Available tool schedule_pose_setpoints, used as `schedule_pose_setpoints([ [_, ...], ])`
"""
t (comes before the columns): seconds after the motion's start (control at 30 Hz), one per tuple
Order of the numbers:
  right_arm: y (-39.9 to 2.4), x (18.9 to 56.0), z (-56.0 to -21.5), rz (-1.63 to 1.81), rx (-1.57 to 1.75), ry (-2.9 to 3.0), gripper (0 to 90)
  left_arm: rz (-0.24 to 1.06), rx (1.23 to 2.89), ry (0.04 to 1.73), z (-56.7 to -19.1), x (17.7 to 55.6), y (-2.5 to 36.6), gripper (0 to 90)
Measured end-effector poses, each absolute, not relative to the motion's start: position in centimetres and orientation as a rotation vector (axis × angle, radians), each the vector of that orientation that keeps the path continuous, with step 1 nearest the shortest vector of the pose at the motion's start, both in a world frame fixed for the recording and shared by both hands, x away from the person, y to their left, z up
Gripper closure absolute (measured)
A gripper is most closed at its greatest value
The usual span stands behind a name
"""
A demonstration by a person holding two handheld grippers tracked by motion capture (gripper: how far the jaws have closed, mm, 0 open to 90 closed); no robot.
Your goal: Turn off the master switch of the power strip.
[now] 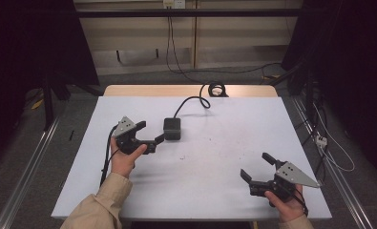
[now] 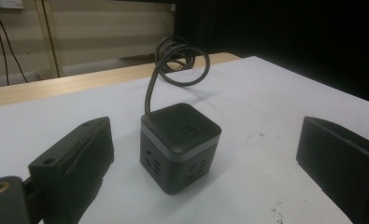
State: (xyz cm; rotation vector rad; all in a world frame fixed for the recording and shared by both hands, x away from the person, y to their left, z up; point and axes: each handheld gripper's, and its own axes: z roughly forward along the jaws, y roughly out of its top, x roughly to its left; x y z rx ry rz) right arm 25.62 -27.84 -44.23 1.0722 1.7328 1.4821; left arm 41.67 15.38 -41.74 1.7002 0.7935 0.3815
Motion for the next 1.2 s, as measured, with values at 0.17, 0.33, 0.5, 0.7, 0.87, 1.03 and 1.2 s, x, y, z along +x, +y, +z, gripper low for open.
schedule_pose_setpoints([
  [0.17, -27.8, 25.7, -44.2, 1.487, 1.069, 1.736, 1.5, 0.393, 1.712, 0.801, -42.0, 41.9, 15.2, 5.1],
  [0.33, -27.9, 25.6, -44.2, 1.485, 1.072, 1.733, 1.5, 0.403, 1.730, 0.809, -42.2, 42.4, 14.9, 5.6],
  [0.5, -28.0, 25.6, -44.2, 1.483, 1.075, 1.733, 1.6, 0.407, 1.750, 0.815, -42.0, 42.8, 14.5, 5.9],
  [0.7, -27.9, 25.6, -44.3, 1.480, 1.085, 1.733, 1.6, 0.408, 1.740, 0.832, -42.0, 43.1, 14.5, 8.7],
  [0.87, -27.9, 25.7, -44.3, 1.476, 1.080, 1.736, 1.6, 0.400, 1.729, 0.843, -42.0, 43.3, 14.5, 13.4],
  [1.03, -27.7, 25.8, -44.3, 1.477, 1.072, 1.742, 1.6, 0.398, 1.729, 0.851, -42.0, 43.3, 14.6, 15.1],
  [1.2, -27.6, 25.9, -44.3, 1.479, 1.071, 1.746, 1.6, 0.402, 1.741, 0.854, -42.1, 43.4, 14.5, 19.2],
])
